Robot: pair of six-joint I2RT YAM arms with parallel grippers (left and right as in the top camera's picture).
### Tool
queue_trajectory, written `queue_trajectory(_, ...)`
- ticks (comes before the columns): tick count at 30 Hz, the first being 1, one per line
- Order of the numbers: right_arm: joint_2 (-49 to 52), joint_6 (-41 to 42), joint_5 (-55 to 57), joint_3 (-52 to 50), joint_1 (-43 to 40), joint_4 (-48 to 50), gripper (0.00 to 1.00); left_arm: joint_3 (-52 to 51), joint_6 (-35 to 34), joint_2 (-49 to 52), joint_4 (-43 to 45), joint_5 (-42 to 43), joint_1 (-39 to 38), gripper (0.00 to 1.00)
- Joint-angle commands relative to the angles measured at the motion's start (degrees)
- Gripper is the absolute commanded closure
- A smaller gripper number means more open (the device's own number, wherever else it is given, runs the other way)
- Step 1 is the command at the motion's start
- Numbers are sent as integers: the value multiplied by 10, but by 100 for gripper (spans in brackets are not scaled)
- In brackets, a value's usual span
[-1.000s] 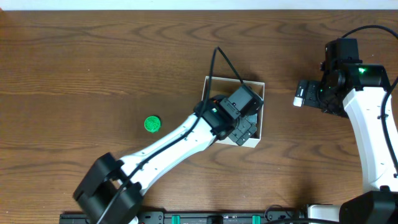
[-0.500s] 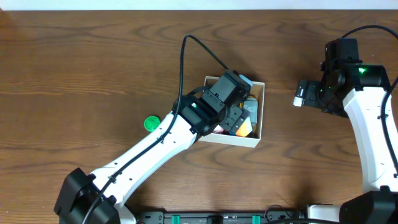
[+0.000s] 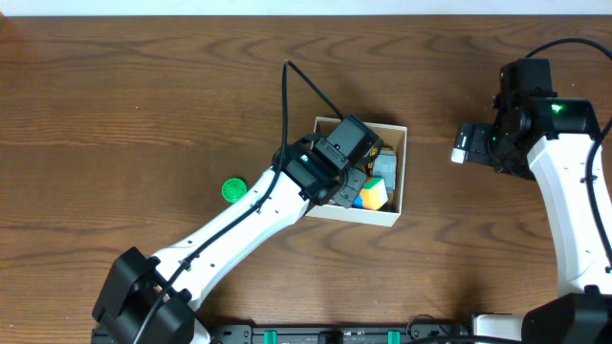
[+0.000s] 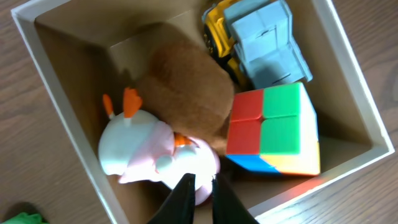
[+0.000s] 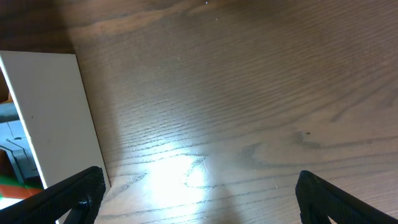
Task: Pack container
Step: 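Lower the cube into the box's front right corner and release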
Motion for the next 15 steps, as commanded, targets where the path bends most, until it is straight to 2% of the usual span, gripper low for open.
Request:
queue_trajectory(1, -5, -5, -2, -2, -1, 0, 1, 9, -3, 4, 7, 0, -14, 94)
queue_trajectory(8, -5, -5, -2, -2, -1, -1, 1, 9, -3, 17, 16, 3, -27, 94)
queue_trajectory(15, -5, -5, -2, -2, -1, -1, 1, 9, -23, 60, 35, 68, -27, 94)
